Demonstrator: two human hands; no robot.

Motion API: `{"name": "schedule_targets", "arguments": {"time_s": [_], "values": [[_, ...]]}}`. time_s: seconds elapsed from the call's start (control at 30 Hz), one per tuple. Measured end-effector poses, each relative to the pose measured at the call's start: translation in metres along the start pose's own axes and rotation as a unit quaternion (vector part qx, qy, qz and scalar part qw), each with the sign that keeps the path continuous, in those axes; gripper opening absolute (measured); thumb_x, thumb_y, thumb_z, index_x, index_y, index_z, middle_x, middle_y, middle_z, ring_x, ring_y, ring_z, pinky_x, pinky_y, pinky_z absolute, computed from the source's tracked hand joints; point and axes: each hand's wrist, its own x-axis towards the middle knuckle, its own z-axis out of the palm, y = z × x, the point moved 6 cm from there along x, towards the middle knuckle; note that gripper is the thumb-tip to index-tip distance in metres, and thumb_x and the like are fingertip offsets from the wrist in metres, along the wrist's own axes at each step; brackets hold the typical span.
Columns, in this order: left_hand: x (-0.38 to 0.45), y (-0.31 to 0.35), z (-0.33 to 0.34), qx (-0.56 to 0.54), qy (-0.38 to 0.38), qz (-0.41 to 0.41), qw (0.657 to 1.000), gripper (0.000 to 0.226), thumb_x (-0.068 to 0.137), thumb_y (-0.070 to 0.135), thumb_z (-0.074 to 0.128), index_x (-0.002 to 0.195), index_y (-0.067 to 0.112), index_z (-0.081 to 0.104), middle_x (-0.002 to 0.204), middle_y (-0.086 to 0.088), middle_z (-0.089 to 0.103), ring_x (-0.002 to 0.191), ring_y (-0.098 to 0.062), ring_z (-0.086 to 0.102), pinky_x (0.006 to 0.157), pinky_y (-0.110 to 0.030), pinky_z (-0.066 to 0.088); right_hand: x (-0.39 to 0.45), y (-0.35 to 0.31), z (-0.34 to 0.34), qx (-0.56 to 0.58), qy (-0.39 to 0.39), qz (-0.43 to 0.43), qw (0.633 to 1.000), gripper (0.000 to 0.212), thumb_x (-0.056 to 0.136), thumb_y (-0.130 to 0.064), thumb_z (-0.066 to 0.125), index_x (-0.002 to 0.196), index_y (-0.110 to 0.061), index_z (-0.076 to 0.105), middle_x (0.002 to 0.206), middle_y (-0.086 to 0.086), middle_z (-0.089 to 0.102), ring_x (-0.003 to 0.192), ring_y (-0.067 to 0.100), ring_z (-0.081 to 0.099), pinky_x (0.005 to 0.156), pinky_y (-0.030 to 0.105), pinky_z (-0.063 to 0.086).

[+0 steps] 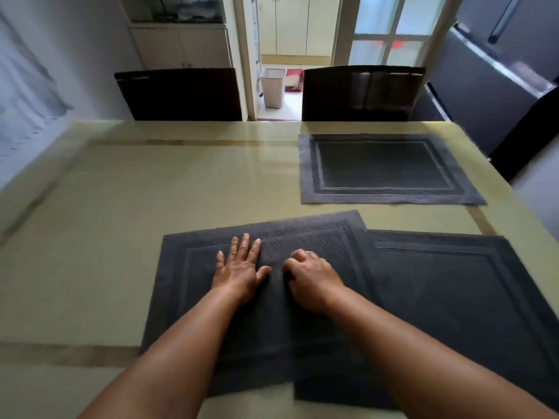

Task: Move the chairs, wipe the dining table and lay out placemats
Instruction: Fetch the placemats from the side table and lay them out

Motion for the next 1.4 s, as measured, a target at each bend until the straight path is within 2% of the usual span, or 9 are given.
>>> {"name": "schedule_targets", "arguments": {"time_s": [0.1,0.2,0.3,0.37,0.5,0.63,0.77,0.87,1.4], "values": [[-0.001,-0.053,-0.021,-0.021,0.027,-0.022,0.999,0.065,0.095,0.044,0.035,0.147,0.031,-0.001,0.158,0.003,-0.014,0.144,-0.019,-0.015,0.115,-0.047,-0.004,0.027,-0.056,0.019,-0.009,-0.050,-0.027,0.998,0.047,0.092,-0.031,0.044,0.138,-0.026,0.036,0.153,-0.002,0.023,0.142,0.020,0.018,0.111,0.044,0.020],[-0.008,-0.087,-0.041,-0.034,0.059,-0.018,0.998,0.062,0.092,0.038,0.045,0.146,0.029,0.014,0.157,-0.002,0.003,0.145,-0.024,0.000,0.116,-0.045,0.008,0.057,-0.099,0.037,-0.021,-0.099,-0.013,0.995,0.059,0.096,-0.033,0.040,0.149,-0.028,0.015,0.159,-0.009,-0.001,0.146,0.016,-0.002,0.114,0.050,0.010],[-0.022,-0.124,-0.057,-0.022,0.094,-0.018,0.995,0.055,0.087,0.039,0.053,0.135,0.023,0.032,0.141,-0.008,0.025,0.130,-0.029,0.025,0.107,-0.042,0.025,0.088,-0.135,0.046,-0.025,-0.115,0.012,0.993,0.062,0.097,-0.033,0.038,0.150,-0.029,0.005,0.159,-0.007,-0.010,0.145,0.017,-0.010,0.114,0.053,0.006],[-0.030,-0.146,-0.060,-0.018,0.087,-0.038,0.995,0.054,0.084,0.046,0.054,0.129,0.021,0.036,0.135,-0.008,0.030,0.124,-0.029,0.028,0.105,-0.041,0.028,0.106,-0.150,0.045,-0.021,-0.103,0.040,0.994,0.062,0.097,-0.033,0.038,0.149,-0.030,0.005,0.159,-0.004,-0.010,0.146,0.019,-0.009,0.114,0.052,0.006],[-0.026,-0.195,-0.059,-0.024,0.025,-0.058,0.998,0.073,0.080,0.058,0.053,0.140,0.029,0.023,0.148,-0.004,0.017,0.135,-0.030,0.018,0.110,-0.047,0.021,0.142,-0.184,0.035,0.009,-0.029,0.093,0.995,0.058,0.093,-0.035,0.047,0.145,-0.034,0.020,0.153,0.005,0.015,0.140,0.028,0.015,0.110,0.047,0.022],[0.004,-0.226,-0.074,-0.040,0.017,-0.075,0.996,0.072,0.086,0.055,0.048,0.145,0.031,0.015,0.156,-0.001,0.006,0.142,-0.029,0.007,0.114,-0.051,0.015,0.167,-0.208,0.028,0.019,0.030,0.100,0.994,0.044,0.092,-0.027,0.048,0.134,-0.023,0.035,0.140,0.005,0.036,0.130,0.027,0.032,0.102,0.047,0.032],[0.043,-0.250,-0.096,-0.051,0.023,-0.089,0.994,0.062,0.092,0.047,0.043,0.145,0.032,0.016,0.158,-0.001,0.003,0.144,-0.027,0.004,0.113,-0.055,0.014,0.186,-0.212,0.040,0.000,-0.034,0.110,0.993,0.048,0.094,-0.025,0.045,0.138,-0.033,0.028,0.154,-0.005,0.014,0.144,0.030,0.003,0.103,0.068,0.019],[0.071,-0.258,-0.106,-0.064,0.021,-0.074,0.995,0.056,0.094,0.042,0.042,0.144,0.032,0.020,0.159,0.000,0.000,0.146,-0.024,-0.001,0.113,-0.056,0.010,0.203,-0.210,0.042,0.007,-0.060,0.116,0.991,0.054,0.098,-0.034,0.034,0.145,-0.042,0.010,0.158,-0.012,-0.004,0.145,0.031,-0.011,0.102,0.072,0.014],[0.167,-0.277,-0.127,-0.049,0.054,-0.053,0.996,0.053,0.096,0.044,0.033,0.145,0.038,0.014,0.159,0.002,-0.005,0.146,-0.022,-0.007,0.114,-0.054,0.004,0.299,-0.188,0.027,0.000,-0.026,0.123,0.992,0.054,0.097,-0.048,0.027,0.145,-0.047,0.003,0.157,-0.016,-0.010,0.145,0.025,-0.015,0.106,0.068,0.003]]}}
